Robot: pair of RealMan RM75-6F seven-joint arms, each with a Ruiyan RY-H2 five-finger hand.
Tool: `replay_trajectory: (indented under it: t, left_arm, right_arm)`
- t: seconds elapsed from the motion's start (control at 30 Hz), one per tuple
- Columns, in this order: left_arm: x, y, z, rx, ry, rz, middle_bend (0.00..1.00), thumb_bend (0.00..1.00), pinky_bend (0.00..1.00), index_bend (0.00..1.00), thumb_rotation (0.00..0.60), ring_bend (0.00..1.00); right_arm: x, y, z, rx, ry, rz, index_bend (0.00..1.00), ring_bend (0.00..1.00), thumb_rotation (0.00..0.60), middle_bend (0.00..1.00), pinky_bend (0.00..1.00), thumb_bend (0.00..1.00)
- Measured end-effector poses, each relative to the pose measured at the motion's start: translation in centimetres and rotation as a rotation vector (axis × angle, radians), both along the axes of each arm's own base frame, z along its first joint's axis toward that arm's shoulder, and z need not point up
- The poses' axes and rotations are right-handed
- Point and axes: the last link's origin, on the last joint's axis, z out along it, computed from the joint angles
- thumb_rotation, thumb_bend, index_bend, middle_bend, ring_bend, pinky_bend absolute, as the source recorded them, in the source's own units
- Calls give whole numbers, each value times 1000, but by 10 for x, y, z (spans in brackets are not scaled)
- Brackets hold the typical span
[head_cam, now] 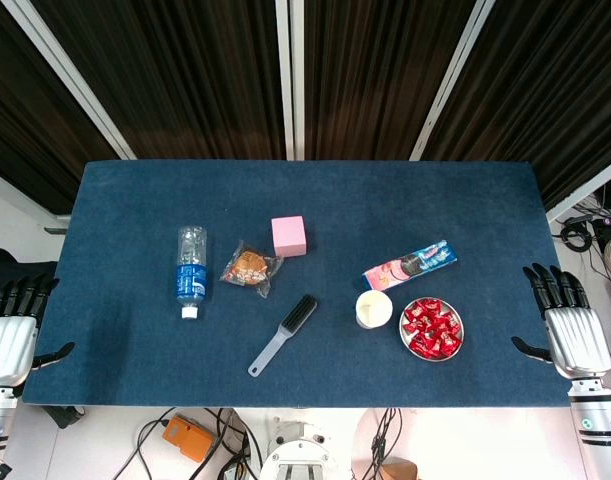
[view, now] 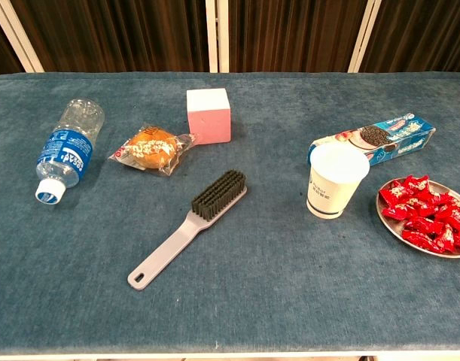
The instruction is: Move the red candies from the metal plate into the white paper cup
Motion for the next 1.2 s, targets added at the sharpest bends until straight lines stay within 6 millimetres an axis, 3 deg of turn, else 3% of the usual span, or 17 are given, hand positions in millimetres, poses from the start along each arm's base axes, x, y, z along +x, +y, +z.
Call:
replay_trajectory:
  t: [0.13, 0.2, 0.27, 0.4, 0.47, 0.6, 0.87, 1.2]
  left_arm:
    - [1, 0, -1, -5, -2, -1, 58, 0, 0, 100, 600, 0]
    - [2, 0, -1, -5, 0, -7, 58, 0, 0, 100, 600, 0]
    - [3, -1, -1, -4, -1, -14, 58, 0, 0, 100, 600, 0]
    - [6, -1, -2, -1, -6, -25, 58, 0, 0, 100, 600, 0]
    - [6, -2, -2, 3, -6, -26, 58, 0, 0, 100, 600, 0]
    - [6, -3, -2, 4, -8, -21, 58, 0, 0, 100, 600, 0]
    - [4, -5, -2, 7, -4, -10, 58, 0, 0, 100, 600, 0]
    - [2, -7, -1, 9, 1, 0, 58, 0, 0, 100, 600, 0]
  right_arm:
    - [3, -2, -4, 6, 5, 25, 0, 13, 600, 108, 133, 184]
    - [4, -3, -8, 19, 18, 38, 0, 84, 600, 120, 201, 184]
    - [5, -5, -14, 39, 43, 50, 4, 236, 600, 197, 338, 184]
    - [7, -9, -30, 106, 76, 67, 144, 740, 600, 566, 886, 185]
    - [8, -11, -39, 160, 86, 69, 222, 845, 600, 663, 987, 203]
    - [7, -13, -59, 267, 107, 67, 330, 928, 600, 753, 1000, 268]
    - [4, -22, -90, 412, 129, 43, 385, 950, 600, 780, 1000, 340]
    - [6, -31, -102, 445, 134, 46, 401, 951, 600, 781, 1000, 407]
